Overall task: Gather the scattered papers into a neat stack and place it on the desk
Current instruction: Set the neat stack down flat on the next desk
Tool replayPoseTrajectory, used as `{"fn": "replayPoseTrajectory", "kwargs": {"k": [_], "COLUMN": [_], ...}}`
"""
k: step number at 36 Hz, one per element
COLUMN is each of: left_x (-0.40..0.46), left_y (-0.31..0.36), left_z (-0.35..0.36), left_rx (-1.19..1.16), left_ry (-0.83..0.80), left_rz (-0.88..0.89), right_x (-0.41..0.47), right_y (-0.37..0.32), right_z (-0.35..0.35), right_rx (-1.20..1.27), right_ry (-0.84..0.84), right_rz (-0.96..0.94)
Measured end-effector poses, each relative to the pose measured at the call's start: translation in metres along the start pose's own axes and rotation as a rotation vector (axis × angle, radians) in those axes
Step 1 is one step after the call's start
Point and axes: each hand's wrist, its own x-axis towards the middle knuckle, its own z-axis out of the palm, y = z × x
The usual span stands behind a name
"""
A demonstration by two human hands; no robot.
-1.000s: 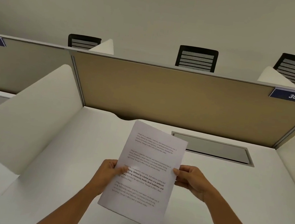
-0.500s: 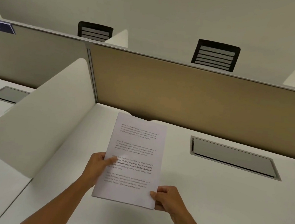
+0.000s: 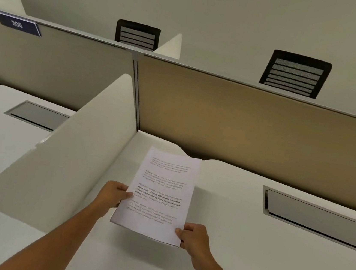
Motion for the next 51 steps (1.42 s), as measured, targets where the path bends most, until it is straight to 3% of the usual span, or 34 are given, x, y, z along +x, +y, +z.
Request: {"fn": "replayPoseTrajectory", "kwargs": {"k": [9,17,25,39,51], "left_x": [0.059,0.095,0.112,0.113,0.111], "left_y": [-0.024,-0.026,-0.034,-0.044,-0.042], "left_z": [-0.018,-0.025,-0.016,-0.003,0.001], "left_rx": [0.082,0.184,0.199,0.353,0.399], "left_ry": [0.077,0.213,0.332,0.351,0.401], "left_rz": [-0.153,-0.155,-0.172,-0.144,-0.100], "right_x": [0.049,0.092,0.115,0.111,0.112], "right_y": [-0.018,-0.034,-0.040,-0.031,-0.036], "right_z": [0.040,0.066,0.078,0.089,0.094], "right_rx": [-0.063,-0.074,-0.035,-0.169,-0.273], "right_ry": [0.012,-0.017,0.069,0.168,0.134], "right_rz": [0.067,0.144,0.208,0.228,0.236]}}
